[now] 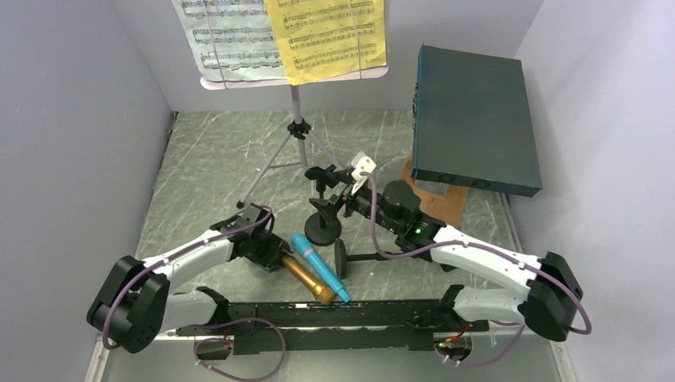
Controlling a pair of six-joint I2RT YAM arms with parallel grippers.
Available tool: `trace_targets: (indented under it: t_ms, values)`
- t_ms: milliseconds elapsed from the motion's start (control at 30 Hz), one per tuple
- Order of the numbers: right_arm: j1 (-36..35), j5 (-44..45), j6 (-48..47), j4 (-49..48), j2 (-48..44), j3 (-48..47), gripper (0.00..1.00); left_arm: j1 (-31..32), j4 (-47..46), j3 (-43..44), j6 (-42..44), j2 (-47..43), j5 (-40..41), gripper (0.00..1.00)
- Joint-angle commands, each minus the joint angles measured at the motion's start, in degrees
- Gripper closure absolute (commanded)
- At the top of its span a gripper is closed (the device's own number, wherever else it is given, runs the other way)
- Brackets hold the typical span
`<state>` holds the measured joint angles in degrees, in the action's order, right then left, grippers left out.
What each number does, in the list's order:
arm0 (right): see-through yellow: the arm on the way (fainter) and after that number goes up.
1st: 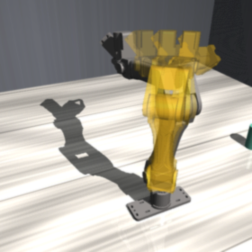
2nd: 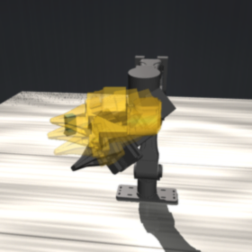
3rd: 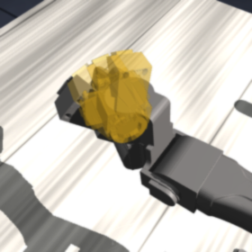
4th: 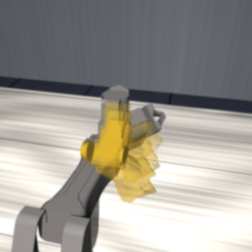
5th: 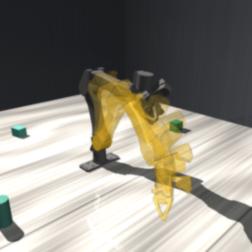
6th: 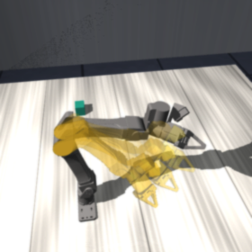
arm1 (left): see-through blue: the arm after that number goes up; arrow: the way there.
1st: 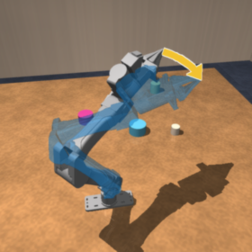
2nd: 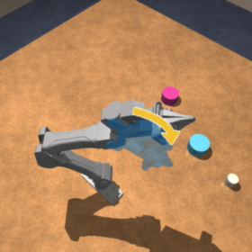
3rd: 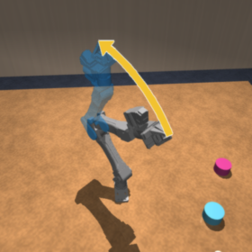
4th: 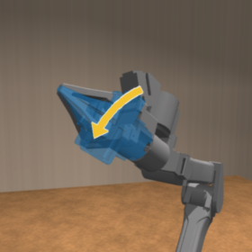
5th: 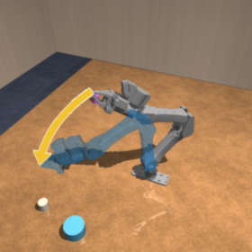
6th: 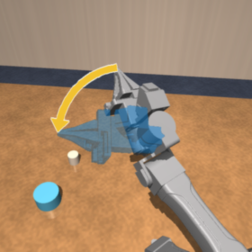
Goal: Set up the instrument practice props
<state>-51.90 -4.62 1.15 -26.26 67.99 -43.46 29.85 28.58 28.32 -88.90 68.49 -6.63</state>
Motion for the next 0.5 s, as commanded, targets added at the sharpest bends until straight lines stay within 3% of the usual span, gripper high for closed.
trace_targets:
  t_ms: [0,133,300,367,467]
  values:
    - [-0.48,2.56,2.58,9.41,-7.1,-0.38,0.07,0.13,2.48,-1.63,-3.82,0.81,5.59,0.46]
    - [-0.44,3.3,3.32,14.2,-14.12,0.71,0.05,0.21,1.95,-2.45,-3.58,1.58,6.43,0.42]
    - [-0.41,4.49,3.11,17.34,-19.66,0.35,0.03,0.21,1.65,-2.42,-2.56,3.1,6.47,0.51]
    - [-0.41,4.49,2.53,17.24,-21.19,0.43,0.03,0.21,1.81,-2.44,-1.75,2.3,6.46,0.58]
    - [-0.4,5.58,2.31,16.31,-22.42,0.72,0.01,0.21,4.17,-1.86,-0.84,-1.08,8.77,0.8]
